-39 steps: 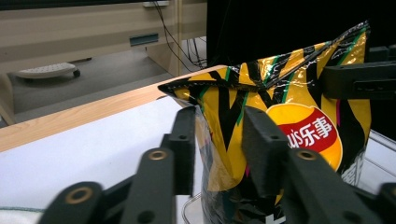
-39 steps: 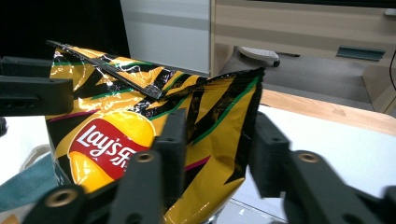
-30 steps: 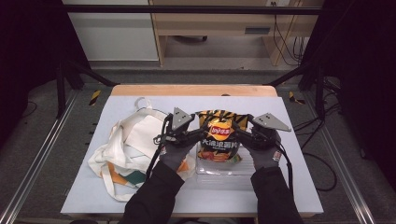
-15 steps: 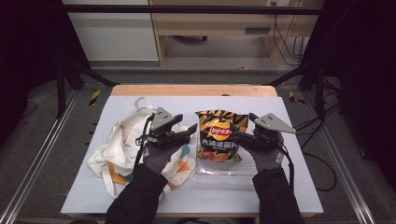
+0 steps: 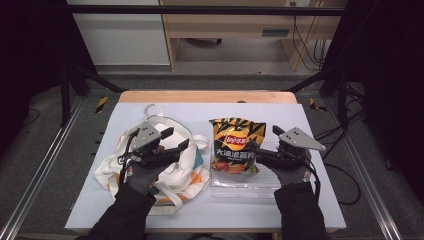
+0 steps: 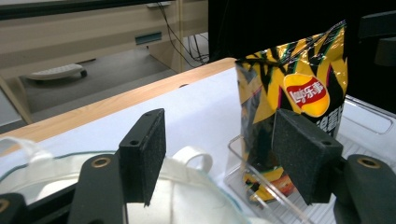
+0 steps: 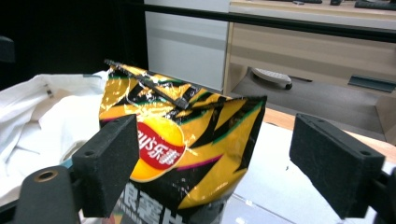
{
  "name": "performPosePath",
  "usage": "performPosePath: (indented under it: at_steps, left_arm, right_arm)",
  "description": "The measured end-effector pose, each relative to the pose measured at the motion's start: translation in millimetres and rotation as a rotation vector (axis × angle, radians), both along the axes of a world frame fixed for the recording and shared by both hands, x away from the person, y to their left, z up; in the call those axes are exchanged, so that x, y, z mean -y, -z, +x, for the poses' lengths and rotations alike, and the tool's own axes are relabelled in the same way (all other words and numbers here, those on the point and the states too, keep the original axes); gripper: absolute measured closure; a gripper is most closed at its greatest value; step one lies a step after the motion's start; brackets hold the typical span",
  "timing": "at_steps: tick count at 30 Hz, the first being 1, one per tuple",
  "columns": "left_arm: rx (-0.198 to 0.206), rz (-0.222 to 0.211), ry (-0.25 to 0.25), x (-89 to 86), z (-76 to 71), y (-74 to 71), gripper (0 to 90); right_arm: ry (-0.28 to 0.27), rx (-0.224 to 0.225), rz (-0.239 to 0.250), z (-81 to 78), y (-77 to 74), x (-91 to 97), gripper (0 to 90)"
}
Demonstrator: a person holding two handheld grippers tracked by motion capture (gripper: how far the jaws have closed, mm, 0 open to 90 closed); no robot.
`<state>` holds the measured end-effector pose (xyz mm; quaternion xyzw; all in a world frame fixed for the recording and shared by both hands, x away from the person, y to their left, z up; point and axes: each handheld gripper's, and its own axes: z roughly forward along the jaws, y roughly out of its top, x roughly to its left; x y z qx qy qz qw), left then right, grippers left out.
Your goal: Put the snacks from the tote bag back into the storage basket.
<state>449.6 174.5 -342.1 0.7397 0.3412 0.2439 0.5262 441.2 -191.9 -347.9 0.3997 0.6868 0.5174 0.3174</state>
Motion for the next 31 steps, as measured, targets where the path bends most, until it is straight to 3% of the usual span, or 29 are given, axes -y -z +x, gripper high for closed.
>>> performPosePath:
  at_steps: [10,31]
  left_arm:
    - [0.01,0.017,-0.038,-32.2,-12.3,10.0,34.6]
    - [-0.052,0.026,-0.093,-72.8,-30.7,37.9,34.7]
  right_arm:
    - [-0.011,-0.009,-0.01,-12.0,8.7,9.1,13.7]
    - [-0.01,-0.071,-0.034,-25.4,34.4,23.4,12.3]
